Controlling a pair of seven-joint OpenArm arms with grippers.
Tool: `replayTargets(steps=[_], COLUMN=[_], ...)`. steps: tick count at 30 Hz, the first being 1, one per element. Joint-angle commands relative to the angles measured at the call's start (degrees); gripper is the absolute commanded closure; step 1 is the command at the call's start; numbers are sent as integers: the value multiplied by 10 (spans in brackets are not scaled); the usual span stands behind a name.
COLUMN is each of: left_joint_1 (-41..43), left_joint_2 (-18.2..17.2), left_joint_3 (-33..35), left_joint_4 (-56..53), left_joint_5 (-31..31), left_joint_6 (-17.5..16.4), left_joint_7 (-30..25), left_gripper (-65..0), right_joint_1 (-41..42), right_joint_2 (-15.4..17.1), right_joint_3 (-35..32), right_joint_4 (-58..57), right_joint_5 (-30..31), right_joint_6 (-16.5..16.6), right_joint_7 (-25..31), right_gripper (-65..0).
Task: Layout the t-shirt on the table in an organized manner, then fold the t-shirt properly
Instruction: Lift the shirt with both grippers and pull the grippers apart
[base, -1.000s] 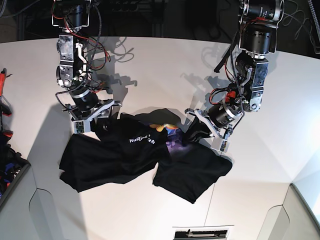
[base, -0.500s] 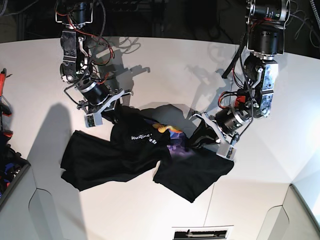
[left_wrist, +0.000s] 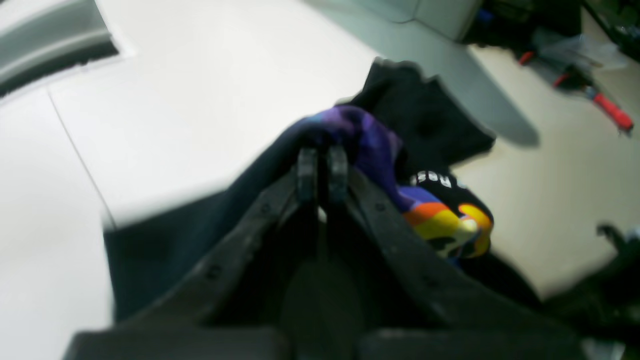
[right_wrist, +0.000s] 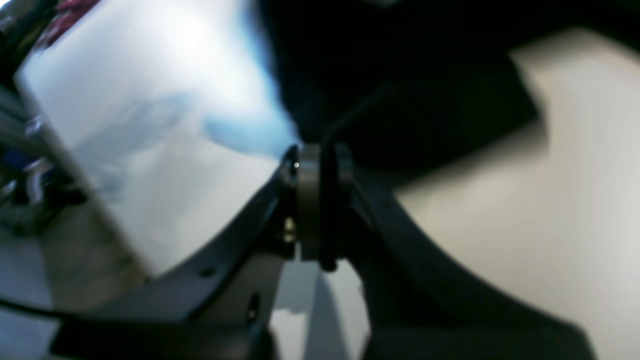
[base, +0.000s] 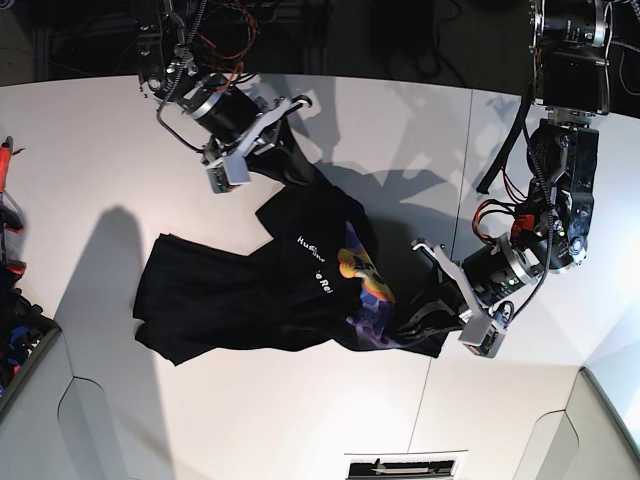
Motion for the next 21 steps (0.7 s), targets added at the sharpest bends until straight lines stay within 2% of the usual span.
replayTargets(steps=[1, 5, 9, 12, 15, 18, 19, 21], left_joint_1=[-17, -23, -24, -32, -42, -50, -51, -53], left_joint_2=[-1, 13, 19, 19, 19, 19, 18, 17], left_joint_3=[-3, 0, 19, 41, 61, 68, 67, 60], left_joint_4=[13, 13, -6, -45, -94, -137, -145, -151], left_joint_5=[-13, 15, 45, 80, 110, 120, 120, 119], left_joint_6=[-2, 39, 39, 39, 39, 39, 41, 67], left_joint_7=[-13, -13, -19, -42, -71, -79, -71, -31], left_gripper=[0, 0, 0, 0, -119, -239, -258, -259], right_joint_1=[0, 1, 2, 2, 0, 6, 7, 12], right_joint_2=[0, -1, -3, -7, -19, -23, -23, -23], right_joint_3=[-24, -107, -144, -162, -184, -194, -193, -187], right_joint_4=[25, 66, 72, 72, 73, 73, 73, 73], right_joint_5=[10, 9, -3, 13, 16, -15, -22, -27], right_joint_6=[9, 3, 2, 2, 2, 2, 2, 2], right_joint_7=[6, 2, -2, -13, -16, -15, -15, -13], right_gripper=[0, 0, 0, 0, 0, 0, 0, 0])
